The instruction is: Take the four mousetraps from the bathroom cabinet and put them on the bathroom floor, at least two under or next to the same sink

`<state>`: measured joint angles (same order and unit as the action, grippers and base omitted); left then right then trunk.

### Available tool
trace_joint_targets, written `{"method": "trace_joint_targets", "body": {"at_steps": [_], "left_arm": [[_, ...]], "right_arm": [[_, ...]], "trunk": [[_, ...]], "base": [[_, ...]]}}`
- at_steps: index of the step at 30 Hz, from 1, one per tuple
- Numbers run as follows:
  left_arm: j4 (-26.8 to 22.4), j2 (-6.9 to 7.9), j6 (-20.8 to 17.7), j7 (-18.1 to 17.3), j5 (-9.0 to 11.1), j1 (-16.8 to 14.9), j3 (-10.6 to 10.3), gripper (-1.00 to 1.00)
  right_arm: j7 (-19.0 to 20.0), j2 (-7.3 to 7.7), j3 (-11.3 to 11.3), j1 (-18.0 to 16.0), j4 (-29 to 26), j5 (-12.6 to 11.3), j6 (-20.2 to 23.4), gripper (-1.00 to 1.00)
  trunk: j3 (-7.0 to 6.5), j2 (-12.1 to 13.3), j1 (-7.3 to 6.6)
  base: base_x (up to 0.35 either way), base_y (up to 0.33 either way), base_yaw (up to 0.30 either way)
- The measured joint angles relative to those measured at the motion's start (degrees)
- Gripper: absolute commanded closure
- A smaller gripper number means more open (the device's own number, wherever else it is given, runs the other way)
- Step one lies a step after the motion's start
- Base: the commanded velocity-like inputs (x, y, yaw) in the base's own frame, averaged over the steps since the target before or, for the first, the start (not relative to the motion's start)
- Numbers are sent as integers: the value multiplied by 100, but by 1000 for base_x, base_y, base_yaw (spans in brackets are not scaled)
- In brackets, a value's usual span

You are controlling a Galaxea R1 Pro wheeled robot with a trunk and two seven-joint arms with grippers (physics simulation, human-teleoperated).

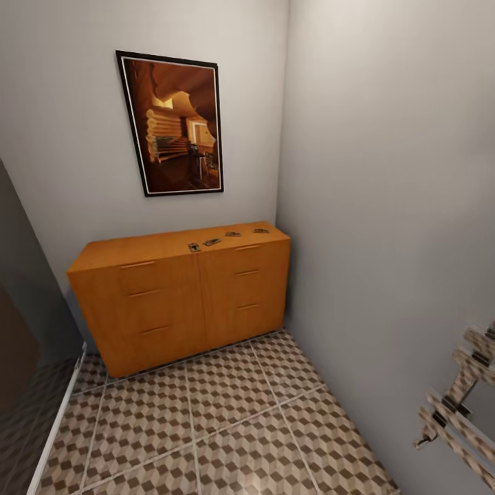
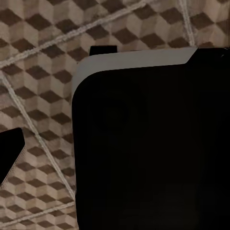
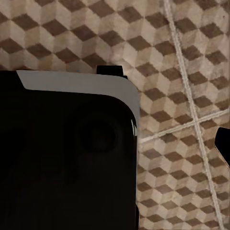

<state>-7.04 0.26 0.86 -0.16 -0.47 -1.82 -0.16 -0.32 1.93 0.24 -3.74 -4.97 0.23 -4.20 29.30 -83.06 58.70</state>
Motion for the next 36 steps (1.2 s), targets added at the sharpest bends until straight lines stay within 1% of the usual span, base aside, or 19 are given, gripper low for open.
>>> {"method": "trace_joint_targets", "body": {"at_steps": [14, 18, 24, 36], "left_arm": [[0, 0, 1, 0, 0, 0, 0, -100], [0, 0, 1, 1, 0, 0, 0, -100], [-1, -3, 2, 6, 0, 1, 0, -100], [-2, -6, 2, 8, 13, 1, 9, -100]], "right_arm": [[0, 0, -1, 0, -1, -1, 0, -100], [0, 0, 0, 0, 0, 0, 0, -100], [0, 0, -1, -1, 0, 1, -5, -100], [0, 0, -1, -2, 2, 1, -9, -100]], "trunk": [[0, 0, 0], [0, 0, 1], [11, 1, 3], [55, 0, 3]], "base": [[326, 0, 0], [242, -21, 1], [88, -14, 107], [14, -2, 241]]}}
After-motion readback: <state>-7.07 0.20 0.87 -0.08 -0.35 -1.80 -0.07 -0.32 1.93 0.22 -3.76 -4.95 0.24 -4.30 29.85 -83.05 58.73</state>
